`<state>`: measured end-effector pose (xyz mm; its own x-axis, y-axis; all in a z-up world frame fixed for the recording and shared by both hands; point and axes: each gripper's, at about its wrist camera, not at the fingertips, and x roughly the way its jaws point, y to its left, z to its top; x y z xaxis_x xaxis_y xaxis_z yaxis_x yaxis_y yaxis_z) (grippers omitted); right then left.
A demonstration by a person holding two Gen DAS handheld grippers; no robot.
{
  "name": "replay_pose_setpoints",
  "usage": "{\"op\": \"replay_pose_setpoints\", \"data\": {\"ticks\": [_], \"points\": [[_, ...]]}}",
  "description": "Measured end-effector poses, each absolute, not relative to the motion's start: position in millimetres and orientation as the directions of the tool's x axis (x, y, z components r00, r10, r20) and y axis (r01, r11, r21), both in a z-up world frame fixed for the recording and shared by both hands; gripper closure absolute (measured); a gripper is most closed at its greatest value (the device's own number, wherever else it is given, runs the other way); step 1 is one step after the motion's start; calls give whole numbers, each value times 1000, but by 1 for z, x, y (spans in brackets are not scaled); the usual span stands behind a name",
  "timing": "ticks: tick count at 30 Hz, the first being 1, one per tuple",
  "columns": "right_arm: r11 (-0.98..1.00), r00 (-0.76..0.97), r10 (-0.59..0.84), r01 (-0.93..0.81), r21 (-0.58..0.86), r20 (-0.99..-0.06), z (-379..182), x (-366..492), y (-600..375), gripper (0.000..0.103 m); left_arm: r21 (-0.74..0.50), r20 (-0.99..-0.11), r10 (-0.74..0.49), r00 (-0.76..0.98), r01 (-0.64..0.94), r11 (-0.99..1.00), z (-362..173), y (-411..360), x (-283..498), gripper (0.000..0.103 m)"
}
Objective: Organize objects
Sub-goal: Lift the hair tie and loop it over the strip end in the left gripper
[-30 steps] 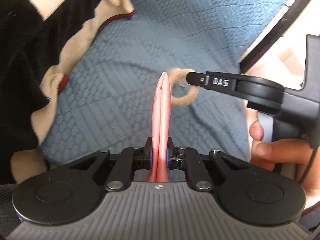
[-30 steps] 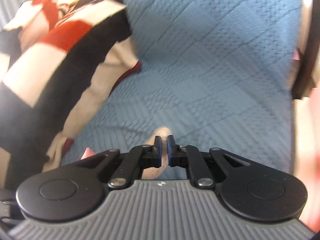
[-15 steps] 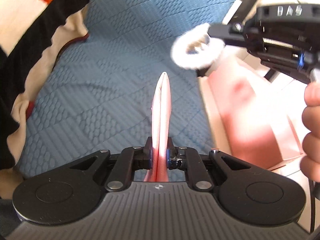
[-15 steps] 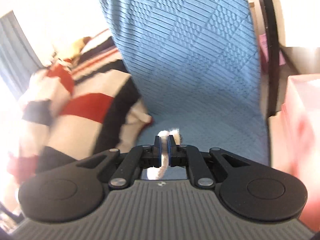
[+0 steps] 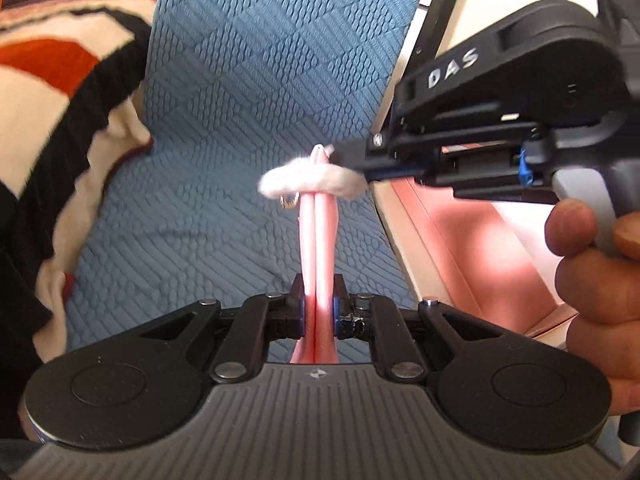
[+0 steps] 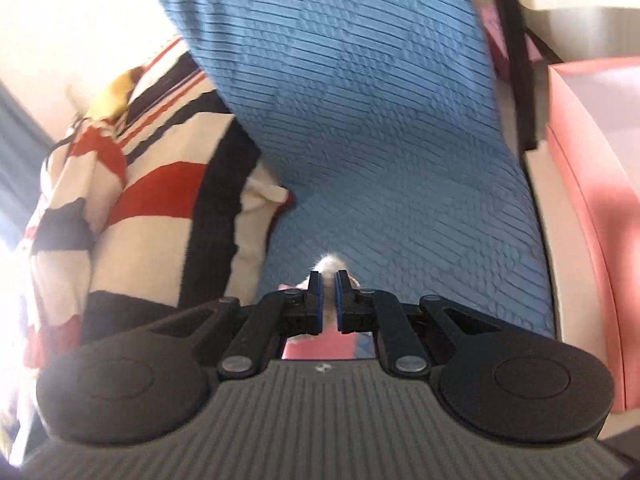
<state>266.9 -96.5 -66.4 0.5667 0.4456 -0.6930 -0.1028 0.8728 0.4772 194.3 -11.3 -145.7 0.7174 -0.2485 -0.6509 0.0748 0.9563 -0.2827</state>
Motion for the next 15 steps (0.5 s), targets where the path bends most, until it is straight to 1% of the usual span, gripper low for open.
{"op": "replay_pose_setpoints", "data": {"ticks": [7,10,12,14,15], "points": [[896,546,433,-176,408,-717,-59,258,-88,91,-269,-654,-234,719,68,961,-146,-10,196,89],[908,554,409,-165,386,-725,-55,256,-89,88,-270,-647,-239,724,75,960,-146,-11,197,89],[908,555,402,-143,393,-728,-55,258,-92,79,-266,-641,-236,730,77,961,-145,-11,197,89],[906,557,395,-108,408,-730,-56,259,-97,66,-251,-638,-227,736,79,965,-144,-12,197,89],[903,557,399,-99,418,-729,-57,261,-100,65,-247,-639,-224,736,79,966,-144,-12,197,89]]}}
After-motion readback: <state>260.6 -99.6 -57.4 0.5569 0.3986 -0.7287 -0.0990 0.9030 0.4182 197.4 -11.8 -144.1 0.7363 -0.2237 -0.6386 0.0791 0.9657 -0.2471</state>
